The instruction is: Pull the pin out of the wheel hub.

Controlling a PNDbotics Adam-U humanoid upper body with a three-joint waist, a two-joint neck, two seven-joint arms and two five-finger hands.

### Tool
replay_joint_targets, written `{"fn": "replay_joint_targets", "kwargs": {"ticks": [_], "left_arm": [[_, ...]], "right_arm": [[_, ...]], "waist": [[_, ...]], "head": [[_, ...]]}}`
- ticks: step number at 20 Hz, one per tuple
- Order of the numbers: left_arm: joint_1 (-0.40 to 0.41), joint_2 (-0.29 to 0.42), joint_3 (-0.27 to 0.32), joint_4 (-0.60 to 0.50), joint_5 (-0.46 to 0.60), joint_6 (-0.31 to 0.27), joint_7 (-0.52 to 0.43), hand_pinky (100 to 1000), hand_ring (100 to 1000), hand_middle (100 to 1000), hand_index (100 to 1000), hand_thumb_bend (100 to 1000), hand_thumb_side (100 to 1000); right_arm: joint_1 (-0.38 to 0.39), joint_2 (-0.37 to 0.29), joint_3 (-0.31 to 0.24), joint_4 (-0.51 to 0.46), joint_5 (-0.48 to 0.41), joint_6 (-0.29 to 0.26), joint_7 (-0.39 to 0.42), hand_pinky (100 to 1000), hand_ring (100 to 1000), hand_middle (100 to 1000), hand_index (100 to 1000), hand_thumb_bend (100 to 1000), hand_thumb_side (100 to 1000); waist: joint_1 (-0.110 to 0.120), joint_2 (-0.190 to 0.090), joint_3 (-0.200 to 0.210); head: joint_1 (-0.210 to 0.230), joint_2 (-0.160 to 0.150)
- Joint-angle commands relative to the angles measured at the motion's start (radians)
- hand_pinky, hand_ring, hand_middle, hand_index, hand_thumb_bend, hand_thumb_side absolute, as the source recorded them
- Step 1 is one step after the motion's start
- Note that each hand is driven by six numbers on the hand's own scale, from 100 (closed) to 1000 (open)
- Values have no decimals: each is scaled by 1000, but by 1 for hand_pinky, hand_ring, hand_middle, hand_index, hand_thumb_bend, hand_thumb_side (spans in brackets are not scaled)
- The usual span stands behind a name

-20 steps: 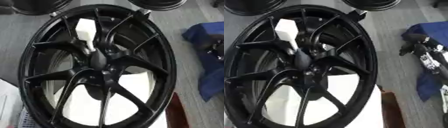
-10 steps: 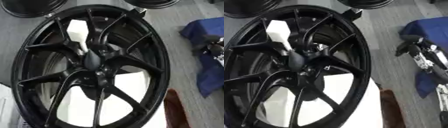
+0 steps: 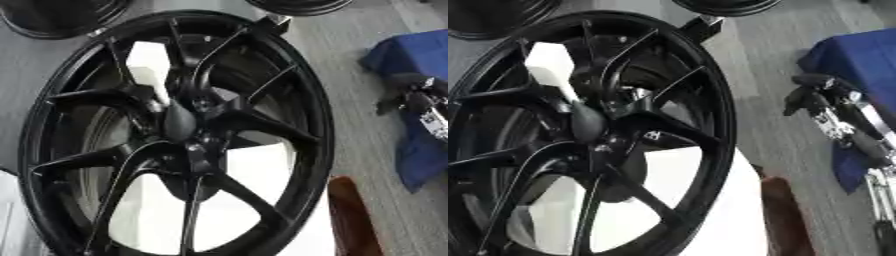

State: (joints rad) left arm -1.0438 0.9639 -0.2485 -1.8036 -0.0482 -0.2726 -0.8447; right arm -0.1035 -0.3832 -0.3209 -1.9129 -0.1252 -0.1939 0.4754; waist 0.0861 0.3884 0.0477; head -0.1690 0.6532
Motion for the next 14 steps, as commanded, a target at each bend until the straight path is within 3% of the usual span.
{"fn": "replay_joint_targets", "kwargs": {"ticks": [1,7,14], "left_arm": [[-54,12,-49,13,-46,-48,-60,865,816,730,839,100,455],[-172,-73,-160,87,-110,-87,-62,869,827,743,844,100,509],[-306,-201,-253,197,-161,-115,-62,867,831,749,847,100,504]], "right_arm": [[2,-29,-7,-13,14,-7,-1,746,593,612,824,100,613],[8,-28,-8,-10,24,-14,-5,746,593,611,824,100,615],[10,-27,-6,-7,29,-14,-4,746,593,610,824,100,619]], "waist": [[-3,-27,3],[-5,-25,5],[-6,-27,8]], "head": [[-4,-14],[-4,-26],[-2,-28]]}}
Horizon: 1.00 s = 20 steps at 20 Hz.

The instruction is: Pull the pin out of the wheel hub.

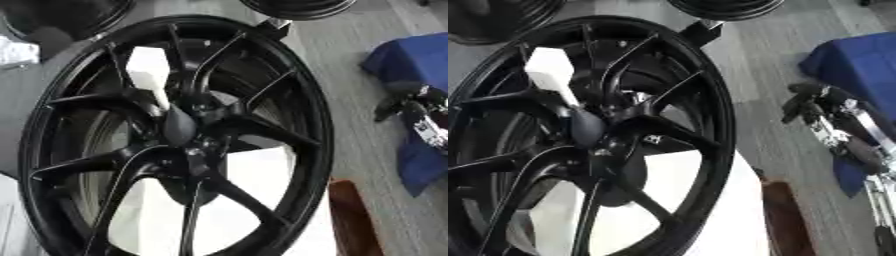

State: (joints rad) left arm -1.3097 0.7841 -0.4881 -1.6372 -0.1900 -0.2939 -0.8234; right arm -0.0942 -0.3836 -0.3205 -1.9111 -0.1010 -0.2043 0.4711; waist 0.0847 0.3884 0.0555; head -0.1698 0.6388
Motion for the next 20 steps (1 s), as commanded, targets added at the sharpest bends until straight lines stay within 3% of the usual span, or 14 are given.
{"fn": "replay_joint_targets", "kwargs": {"ticks": [1,6,9,13,16,17,20], "left_arm": [[-55,-41,-23,47,-25,-95,-84,866,830,748,847,100,501],[-96,-97,-68,111,-63,-119,-84,877,851,780,894,100,522],[-98,-113,-75,157,-69,-127,-84,895,868,794,899,156,579],[-91,-125,-85,227,-13,-120,-84,918,881,783,893,219,714],[-90,-131,-98,258,11,-126,-84,936,895,792,896,322,883],[-89,-133,-105,266,12,-136,-84,950,904,793,890,399,963],[-86,-135,-117,285,-3,-176,-84,961,912,791,888,442,981]], "right_arm": [[1,-26,-7,-8,5,-3,0,746,592,610,824,100,619],[0,-24,-6,-6,5,-1,1,745,592,609,824,100,622],[-2,-24,-4,-6,6,-1,3,745,591,608,824,100,623],[-4,-22,-4,-5,9,0,2,745,590,606,823,100,625],[-5,-21,-3,-5,13,-1,3,745,590,606,822,100,625],[-6,-21,-3,-5,14,-1,2,744,589,605,822,100,626],[-7,-21,0,-4,17,0,2,744,587,602,821,100,627]], "waist": [[-5,-28,1],[-5,-28,-2],[-4,-25,-5],[-4,-20,-9],[-3,-17,-11],[-3,-16,-12],[-3,-13,-15]], "head": [[-1,-13],[3,-13],[0,-12],[0,-9],[2,-7],[2,-7],[4,-8]]}}
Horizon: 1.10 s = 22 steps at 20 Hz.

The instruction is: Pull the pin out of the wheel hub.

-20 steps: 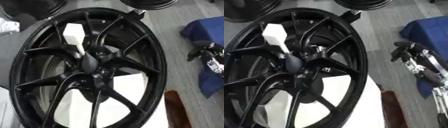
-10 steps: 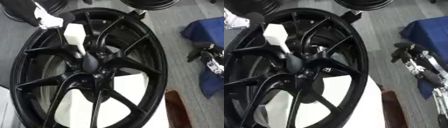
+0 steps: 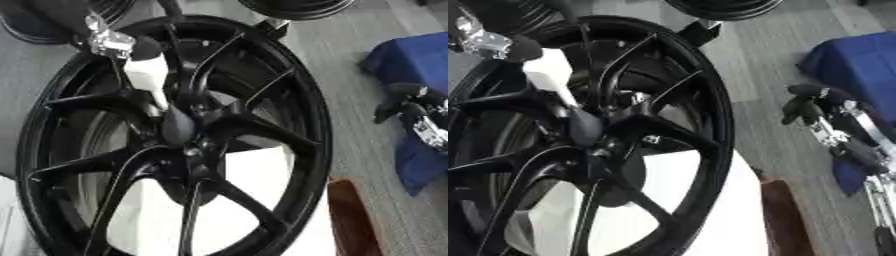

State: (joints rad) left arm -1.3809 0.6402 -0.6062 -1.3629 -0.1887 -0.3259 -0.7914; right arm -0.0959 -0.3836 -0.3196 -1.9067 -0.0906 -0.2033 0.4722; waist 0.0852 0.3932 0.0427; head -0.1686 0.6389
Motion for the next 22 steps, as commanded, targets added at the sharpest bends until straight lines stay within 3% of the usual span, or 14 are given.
{"fn": "replay_joint_targets", "kwargs": {"ticks": [1,6,17,22], "left_arm": [[-14,9,1,18,-15,-156,-116,962,914,791,888,448,970],[-4,2,1,69,-90,-209,-116,965,919,795,891,458,900],[23,-7,-15,144,-182,-291,-116,962,920,796,894,511,889],[28,-14,-10,164,-204,-312,-116,945,906,771,883,491,874]], "right_arm": [[-6,-21,0,-8,8,-1,2,744,586,602,821,100,627],[-9,-20,1,-8,7,0,0,742,583,598,820,100,627],[-16,-17,3,-7,4,3,0,741,581,595,819,100,628],[-18,-15,5,-4,6,3,1,741,581,595,818,100,631]], "waist": [[-3,-17,-2],[-3,-16,-6],[-5,-11,-12],[-7,-9,-14]], "head": [[4,-8],[9,-8],[15,-6],[19,-7]]}}
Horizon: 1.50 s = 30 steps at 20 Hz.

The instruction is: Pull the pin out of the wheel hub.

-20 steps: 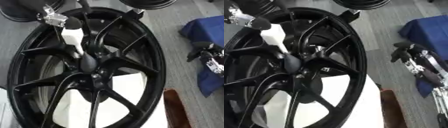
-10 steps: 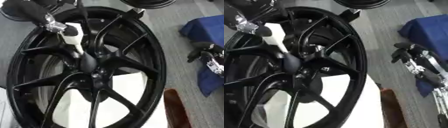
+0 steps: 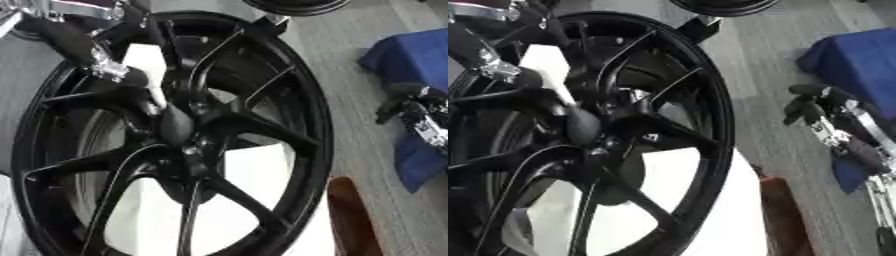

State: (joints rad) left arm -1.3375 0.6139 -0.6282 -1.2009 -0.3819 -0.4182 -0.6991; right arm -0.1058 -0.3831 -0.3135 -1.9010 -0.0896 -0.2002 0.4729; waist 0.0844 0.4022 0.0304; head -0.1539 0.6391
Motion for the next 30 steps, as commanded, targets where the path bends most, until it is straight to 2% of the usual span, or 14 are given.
{"fn": "replay_joint_targets", "kwargs": {"ticks": [1,7,10,12,17,19,21,23,30], "left_arm": [[-16,11,15,3,-13,-222,-208,938,900,761,877,489,869],[-15,5,30,-6,12,-210,-208,882,840,655,820,337,802],[-14,8,33,-23,36,-191,-208,863,814,615,786,313,751],[-13,9,36,-34,47,-177,-208,844,786,581,752,239,682],[-11,14,40,-63,80,-150,-208,799,722,508,601,163,490],[-11,17,53,-76,99,-134,-208,768,684,484,544,133,322],[-10,22,69,-91,124,-112,-208,752,658,468,497,119,227],[-8,29,85,-110,154,-87,-208,740,636,451,445,100,232],[0,66,160,-193,250,20,-208,714,600,406,370,100,253]], "right_arm": [[-8,-15,-1,-9,5,0,1,741,581,595,818,100,630],[-9,-13,1,-7,4,-1,2,741,581,595,818,100,632],[-9,-12,0,-7,4,-1,1,741,581,595,818,100,632],[-9,-12,0,-7,4,-1,1,741,581,595,818,100,632],[-9,-12,-1,-8,3,-1,-1,740,581,595,818,100,630],[-9,-12,-2,-8,3,-1,-1,740,581,595,818,100,630],[-9,-12,-2,-8,3,0,-2,740,581,594,818,100,629],[-9,-12,-3,-8,2,0,-2,740,581,594,818,100,629],[-8,-13,-4,-8,1,2,-4,740,582,594,818,100,629]], "waist": [[-6,-17,-2],[-9,-16,-2],[-9,-15,-3],[-9,-15,-3],[-8,-14,-4],[-9,-15,-4],[-9,-15,-4],[-9,-15,-4],[-9,-18,-1]], "head": [[5,-8],[8,-8],[8,-8],[9,-7],[11,-6],[11,-5],[11,-6],[10,-4],[10,-5]]}}
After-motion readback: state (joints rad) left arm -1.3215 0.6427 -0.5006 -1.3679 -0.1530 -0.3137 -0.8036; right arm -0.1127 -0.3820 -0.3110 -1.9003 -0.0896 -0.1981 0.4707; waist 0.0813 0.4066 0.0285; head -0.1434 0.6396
